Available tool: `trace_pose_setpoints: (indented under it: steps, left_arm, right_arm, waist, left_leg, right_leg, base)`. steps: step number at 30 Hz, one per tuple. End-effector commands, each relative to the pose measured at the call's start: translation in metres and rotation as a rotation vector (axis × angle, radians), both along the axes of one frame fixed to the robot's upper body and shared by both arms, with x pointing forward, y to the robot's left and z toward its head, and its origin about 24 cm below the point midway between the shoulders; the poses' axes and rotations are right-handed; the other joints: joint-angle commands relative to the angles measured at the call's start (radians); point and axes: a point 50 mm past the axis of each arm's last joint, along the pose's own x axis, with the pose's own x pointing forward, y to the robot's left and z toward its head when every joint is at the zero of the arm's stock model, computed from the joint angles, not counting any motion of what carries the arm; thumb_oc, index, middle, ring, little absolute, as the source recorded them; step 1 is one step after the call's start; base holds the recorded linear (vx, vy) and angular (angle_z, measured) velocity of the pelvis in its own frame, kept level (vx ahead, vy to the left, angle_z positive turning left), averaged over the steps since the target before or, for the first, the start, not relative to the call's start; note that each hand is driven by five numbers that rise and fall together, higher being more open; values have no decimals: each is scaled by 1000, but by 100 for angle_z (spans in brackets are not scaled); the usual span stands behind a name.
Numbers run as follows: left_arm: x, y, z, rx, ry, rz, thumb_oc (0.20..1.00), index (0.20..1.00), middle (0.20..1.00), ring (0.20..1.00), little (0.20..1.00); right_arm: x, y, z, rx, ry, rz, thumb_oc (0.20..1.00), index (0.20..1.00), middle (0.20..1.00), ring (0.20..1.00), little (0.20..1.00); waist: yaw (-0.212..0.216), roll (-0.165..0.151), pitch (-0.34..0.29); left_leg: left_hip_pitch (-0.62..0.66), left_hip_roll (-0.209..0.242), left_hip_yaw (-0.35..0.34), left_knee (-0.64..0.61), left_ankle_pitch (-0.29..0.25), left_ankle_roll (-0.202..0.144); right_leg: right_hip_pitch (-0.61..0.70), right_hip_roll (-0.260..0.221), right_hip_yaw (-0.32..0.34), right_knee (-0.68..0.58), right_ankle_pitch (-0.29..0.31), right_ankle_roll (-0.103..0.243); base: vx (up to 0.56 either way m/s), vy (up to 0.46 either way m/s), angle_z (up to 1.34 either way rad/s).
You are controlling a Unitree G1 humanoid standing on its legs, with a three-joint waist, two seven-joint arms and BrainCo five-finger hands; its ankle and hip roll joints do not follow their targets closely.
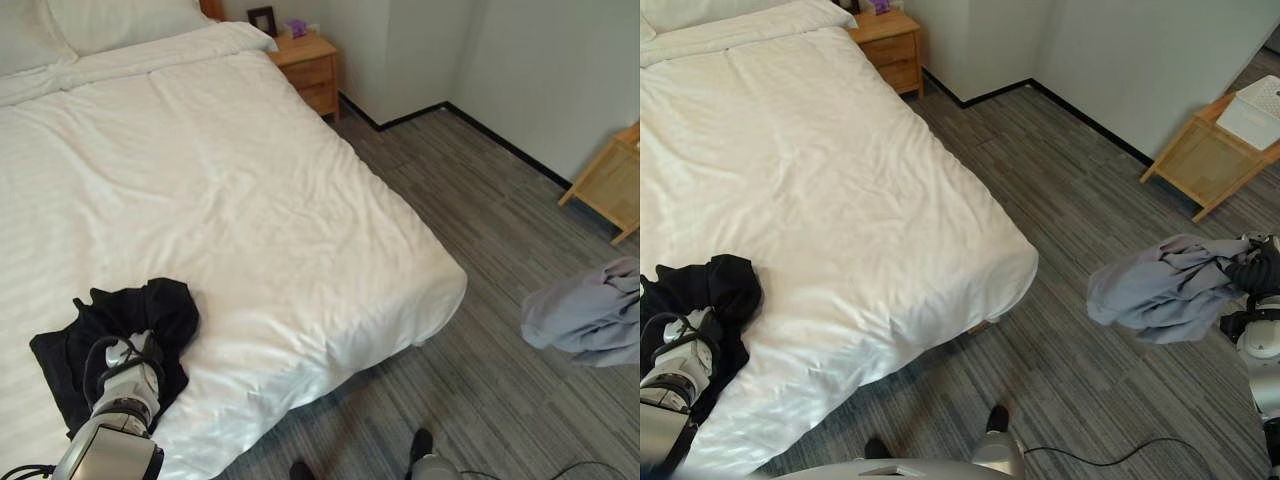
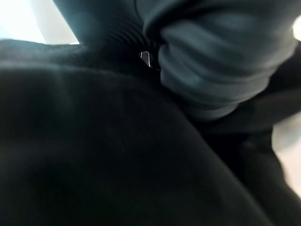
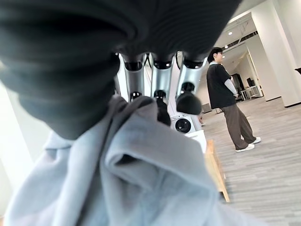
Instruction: Pick up bed clothes into laundry basket.
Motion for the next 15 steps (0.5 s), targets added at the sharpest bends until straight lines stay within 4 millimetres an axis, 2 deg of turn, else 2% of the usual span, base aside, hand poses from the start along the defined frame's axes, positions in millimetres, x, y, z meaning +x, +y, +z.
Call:
trace_pose_setpoints:
  steps: [1, 2, 3, 5, 6, 7, 8, 9, 10, 11, 12, 13, 14, 15]
  left_arm:
    - [54, -41, 114, 34, -628, -249, 200, 200, 200, 200, 200]
    - [54, -41, 114, 33, -627, -248, 200, 200, 200, 200, 200]
    - [59, -89, 162, 2, -862, -476, 200, 200, 200, 200, 200]
    - [50, -128, 168, -151, -995, -635, 200, 200, 200, 200, 200]
    - [49, -128, 167, -155, -994, -634, 200, 200, 200, 200, 200]
    - [42, -158, 170, -316, -1064, -751, 200, 200, 200, 200, 200]
    - [39, -168, 171, -397, -1097, -783, 200, 200, 200, 200, 200]
    - [35, -177, 171, -476, -1120, -811, 200, 200, 200, 200, 200]
    - [34, -176, 171, -479, -1120, -808, 200, 200, 200, 200, 200]
    - [26, -189, 169, -590, -1119, -866, 200, 200, 200, 200, 200]
    - [23, -193, 166, -643, -1122, -876, 200, 200, 200, 200, 200]
    - [19, -196, 158, -736, -1120, -863, 200, 200, 200, 200, 200]
    - [18, -195, 157, -741, -1120, -859, 200, 200, 200, 200, 200]
    - [10, -202, 133, -881, -1056, -832, 200, 200, 200, 200, 200]
  right_arm:
    - [-1, 4, 47, -41, -278, 22, 200, 200, 200, 200, 200]
    - [-1, 4, 47, -41, -277, 22, 200, 200, 200, 200, 200]
    - [-10, 5, 43, -34, -305, 2, 200, 200, 200, 200, 200]
    - [-21, 4, 37, -12, -342, -43, 200, 200, 200, 200, 200]
    - [-22, 4, 37, -15, -340, -44, 200, 200, 200, 200, 200]
    - [-22, 5, 43, -14, -372, -37, 200, 200, 200, 200, 200]
    - [-19, 9, 44, -12, -378, -22, 200, 200, 200, 200, 200]
    - [-15, 12, 47, -18, -387, -6, 200, 200, 200, 200, 200]
    - [-15, 13, 47, -21, -387, -5, 200, 200, 200, 200, 200]
    - [-4, 27, 55, -54, -403, 56, 200, 200, 200, 200, 200]
    - [1, 35, 58, -64, -415, 90, 200, 200, 200, 200, 200]
    - [7, 48, 60, -67, -438, 142, 200, 200, 200, 200, 200]
    - [8, 49, 60, -69, -434, 146, 200, 200, 200, 200, 200]
    - [16, 73, 55, 1, -471, 246, 200, 200, 200, 200, 200]
  waist:
    - [46, 24, 12]
    - [45, 24, 11]
    - [50, 32, 12]
    - [43, 42, 3]
    - [42, 44, 2]
    - [34, 62, -8]
    - [35, 69, -11]
    - [41, 81, -12]
    - [42, 83, -11]
    - [67, 106, -12]
    - [82, 108, -11]
    - [93, 111, -11]
    - [93, 113, -13]
    - [103, 114, -16]
  left_leg:
    - [22, 64, -37, 7, -31, -81]
    - [21, 64, -38, 7, -31, -81]
    - [9, 69, -57, 7, -26, -82]
    - [5, 67, -88, 7, -27, -79]
    - [5, 67, -89, 7, -26, -79]
    - [12, 70, -91, 7, -26, -74]
    - [15, 72, -83, 7, -23, -72]
    - [20, 80, -62, 9, -17, -73]
    - [21, 80, -60, 8, -17, -73]
    - [32, 109, -32, 14, -17, -85]
    - [25, 123, -5, 17, 2, -87]
    - [25, 143, 13, 20, 17, -97]
    - [27, 146, 17, 19, 20, -100]
    - [27, 178, 42, 24, 53, -115]
  right_leg:
    - [18, -74, -31, 29, 28, 103]
    - [18, -74, -31, 29, 28, 103]
    - [27, -71, -31, 32, 13, 102]
    - [40, -71, -14, 42, -3, 100]
    - [40, -71, -15, 45, -5, 100]
    - [43, -87, -7, 83, -28, 99]
    - [44, -98, -18, 100, -31, 98]
    - [43, -121, -52, 131, -27, 99]
    - [40, -122, -50, 136, -29, 99]
    - [46, -170, -123, 190, -34, 105]
    - [51, -190, -180, 204, -24, 102]
    - [55, -196, -208, 211, -34, 100]
    - [53, -193, -205, 212, -36, 99]
    - [58, -170, -205, 179, -58, 87]
  base:
    - [-73, -53, 26]
    - [-23, -62, 31]
    - [-16, -61, 31]
    - [-15, -63, 32]
    - [-51, -43, 37]
    - [-77, -46, 35]
    - [-123, -69, 18]
    - [-84, -45, -6]
    - [-117, -91, -41]
    - [-144, -123, -56]
    - [-202, -202, -86]
    - [-132, -140, -85]
    - [-148, -299, -109]
    - [-118, -333, -97]
